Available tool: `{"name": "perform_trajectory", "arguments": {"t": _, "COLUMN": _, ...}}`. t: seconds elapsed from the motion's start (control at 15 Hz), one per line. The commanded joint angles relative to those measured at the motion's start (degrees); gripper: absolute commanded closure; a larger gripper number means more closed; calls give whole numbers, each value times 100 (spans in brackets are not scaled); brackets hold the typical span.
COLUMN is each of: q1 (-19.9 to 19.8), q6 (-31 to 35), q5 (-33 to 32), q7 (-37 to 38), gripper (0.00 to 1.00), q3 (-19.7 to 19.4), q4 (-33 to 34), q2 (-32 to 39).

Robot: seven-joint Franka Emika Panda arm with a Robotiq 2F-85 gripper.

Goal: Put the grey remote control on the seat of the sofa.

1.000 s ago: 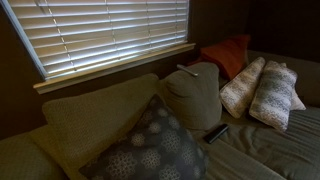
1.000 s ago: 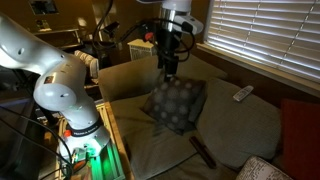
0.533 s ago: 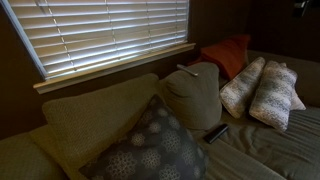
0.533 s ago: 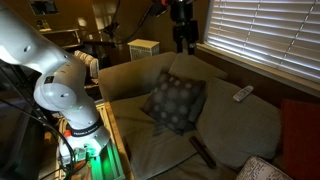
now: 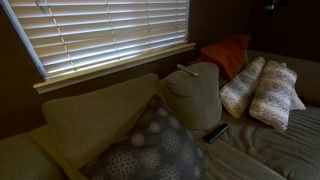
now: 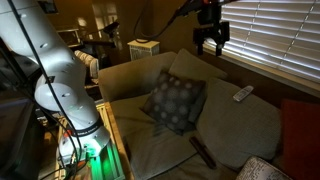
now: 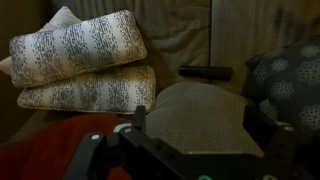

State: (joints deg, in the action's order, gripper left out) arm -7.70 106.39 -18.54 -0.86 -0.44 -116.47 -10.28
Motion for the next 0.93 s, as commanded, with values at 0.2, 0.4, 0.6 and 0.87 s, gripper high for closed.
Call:
{"name": "perform_trajectory", "arguments": {"t": 0.2, "q1": 136, "q6": -156, "q5": 30, "q7": -855, "gripper": 0, "q3": -289, "q4": 556, "q2": 629}}
{"name": "perform_trajectory", "arguments": {"t": 0.4, "q1": 146, "q6": -187, "q5": 38, "q7": -928, "gripper": 0, "q3": -292, "q4": 664, "q2": 734}}
{"name": "perform_trajectory", "arguments": {"t": 0.6, "q1": 143, "q6": -108, "q5": 143, "q7": -1056, "gripper": 0, "q3": -313, "q4": 686, "q2": 778}}
{"name": "perform_trajectory", "arguments": {"t": 0.87, "q1": 137, "q6": 328, "q5": 778, "q7": -1380, "gripper": 0, "q3": -376, "q4": 871, "q2": 1078}}
